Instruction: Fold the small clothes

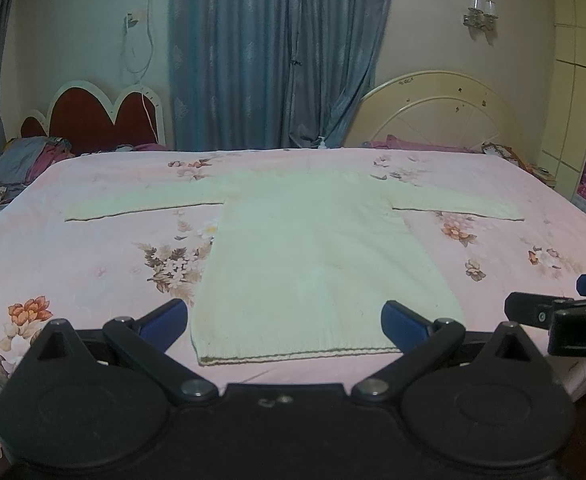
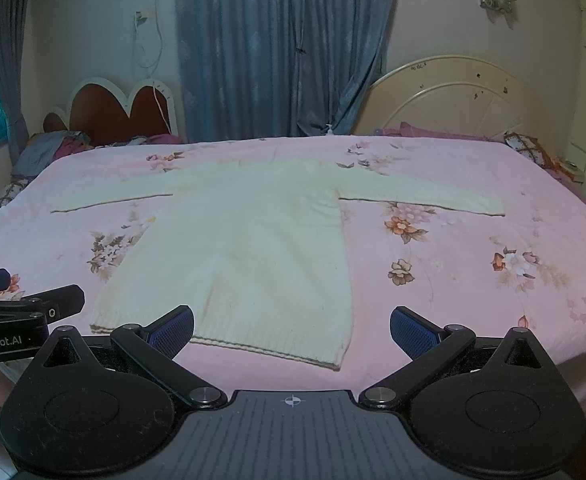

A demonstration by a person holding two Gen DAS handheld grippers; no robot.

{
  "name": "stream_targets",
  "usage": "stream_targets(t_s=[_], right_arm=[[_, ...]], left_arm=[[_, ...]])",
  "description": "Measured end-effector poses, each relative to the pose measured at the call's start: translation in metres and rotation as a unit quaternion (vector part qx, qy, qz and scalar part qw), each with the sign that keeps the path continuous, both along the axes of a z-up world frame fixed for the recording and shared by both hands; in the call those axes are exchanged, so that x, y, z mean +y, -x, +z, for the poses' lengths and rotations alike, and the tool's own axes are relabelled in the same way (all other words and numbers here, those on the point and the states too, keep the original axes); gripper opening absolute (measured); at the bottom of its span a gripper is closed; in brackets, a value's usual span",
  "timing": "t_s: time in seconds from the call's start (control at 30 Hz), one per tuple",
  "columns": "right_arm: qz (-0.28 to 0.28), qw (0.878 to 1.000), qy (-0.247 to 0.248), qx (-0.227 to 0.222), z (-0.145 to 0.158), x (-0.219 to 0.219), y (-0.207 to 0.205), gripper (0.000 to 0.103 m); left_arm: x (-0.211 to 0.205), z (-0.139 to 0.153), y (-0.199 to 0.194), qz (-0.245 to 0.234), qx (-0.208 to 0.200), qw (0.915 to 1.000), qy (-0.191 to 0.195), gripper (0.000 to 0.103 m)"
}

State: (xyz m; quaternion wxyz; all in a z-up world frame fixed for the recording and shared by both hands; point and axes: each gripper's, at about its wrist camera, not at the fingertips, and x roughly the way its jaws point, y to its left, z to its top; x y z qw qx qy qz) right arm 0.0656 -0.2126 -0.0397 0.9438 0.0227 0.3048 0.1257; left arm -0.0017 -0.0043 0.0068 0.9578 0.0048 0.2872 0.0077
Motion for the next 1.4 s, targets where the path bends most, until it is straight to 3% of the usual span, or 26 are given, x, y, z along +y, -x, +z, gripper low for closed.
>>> stream_targets(t_s=[1.4], right_arm=[[-0.014, 1.0, -0.003, 0.0, 0.001, 0.0066, 0.005, 0.103]], left_arm=[[0.0033, -0.0004, 0.0017, -0.008, 0.0, 1.0, 0.001, 0.103]])
